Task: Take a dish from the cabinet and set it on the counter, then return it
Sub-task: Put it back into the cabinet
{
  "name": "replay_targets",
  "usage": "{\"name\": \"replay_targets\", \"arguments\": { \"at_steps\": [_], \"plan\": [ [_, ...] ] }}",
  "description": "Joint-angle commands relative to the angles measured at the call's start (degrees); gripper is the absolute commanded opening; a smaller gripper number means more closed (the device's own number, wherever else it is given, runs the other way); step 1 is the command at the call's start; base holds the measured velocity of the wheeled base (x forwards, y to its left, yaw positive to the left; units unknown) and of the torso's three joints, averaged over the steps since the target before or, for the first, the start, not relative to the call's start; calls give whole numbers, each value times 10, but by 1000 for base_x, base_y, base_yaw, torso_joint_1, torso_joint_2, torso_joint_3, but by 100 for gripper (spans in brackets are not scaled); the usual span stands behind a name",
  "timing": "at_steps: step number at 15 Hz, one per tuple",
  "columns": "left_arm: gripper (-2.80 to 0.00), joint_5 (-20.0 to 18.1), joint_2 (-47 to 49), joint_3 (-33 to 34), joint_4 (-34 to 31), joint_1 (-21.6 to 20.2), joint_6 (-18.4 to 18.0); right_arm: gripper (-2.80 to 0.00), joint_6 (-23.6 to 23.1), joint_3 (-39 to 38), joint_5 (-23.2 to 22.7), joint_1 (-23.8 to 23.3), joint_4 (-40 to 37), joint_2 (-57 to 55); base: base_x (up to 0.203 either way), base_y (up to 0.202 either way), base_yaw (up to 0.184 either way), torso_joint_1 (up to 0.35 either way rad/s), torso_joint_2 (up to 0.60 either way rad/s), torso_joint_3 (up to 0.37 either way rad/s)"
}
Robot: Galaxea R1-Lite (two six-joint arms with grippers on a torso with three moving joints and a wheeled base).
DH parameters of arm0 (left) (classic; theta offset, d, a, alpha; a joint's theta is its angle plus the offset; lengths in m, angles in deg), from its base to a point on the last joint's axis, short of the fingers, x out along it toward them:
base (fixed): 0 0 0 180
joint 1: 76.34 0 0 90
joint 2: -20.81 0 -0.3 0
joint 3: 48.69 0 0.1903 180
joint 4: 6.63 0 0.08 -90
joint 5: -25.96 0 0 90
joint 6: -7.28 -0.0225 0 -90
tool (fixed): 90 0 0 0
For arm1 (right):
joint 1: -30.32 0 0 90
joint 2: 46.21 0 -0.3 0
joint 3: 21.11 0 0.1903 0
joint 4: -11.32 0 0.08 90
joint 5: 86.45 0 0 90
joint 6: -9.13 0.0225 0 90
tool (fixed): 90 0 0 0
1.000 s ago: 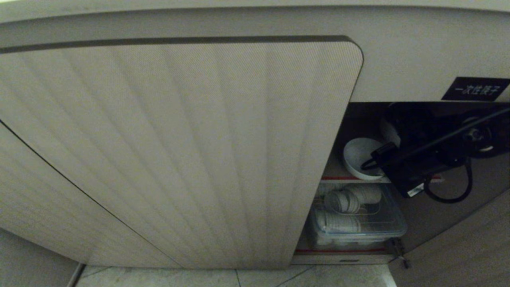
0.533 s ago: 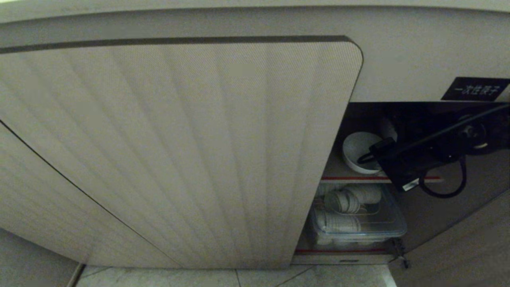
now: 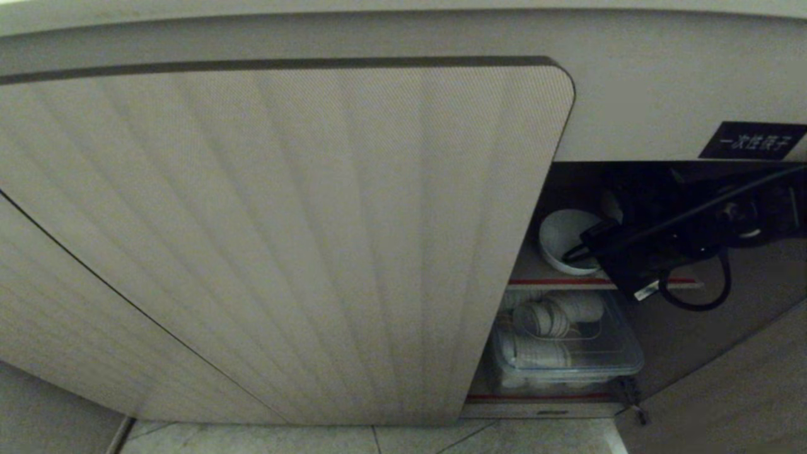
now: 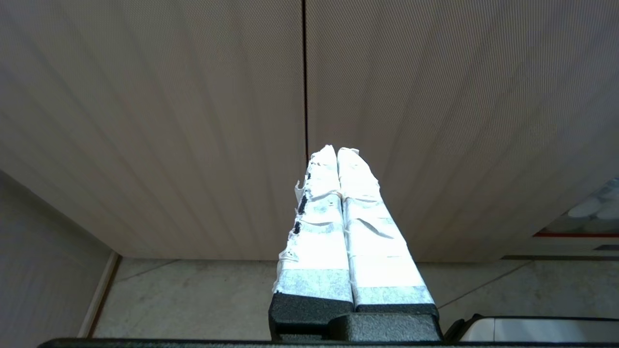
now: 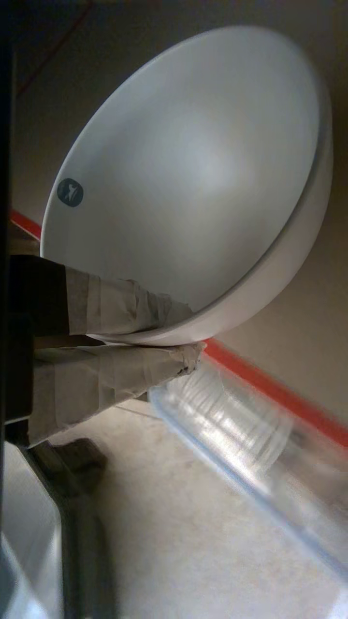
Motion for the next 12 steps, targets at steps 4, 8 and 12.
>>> {"name": "replay_targets", "arguments": {
  "at_steps": [4, 8, 12],
  "plan": [
    [-280, 0, 0, 0, 0, 0, 0, -280, -32, -2, 2, 0, 9, -7, 0, 0, 0, 0, 0, 0],
    [-280, 0, 0, 0, 0, 0, 0, -280, -36, -2, 2, 0, 18, -8, 0, 0, 0, 0, 0, 0],
    [-280, 0, 0, 0, 0, 0, 0, -280, -36, -1, 2, -1, 20, -13, 0, 0, 0, 0, 0, 0]
  ]
}}
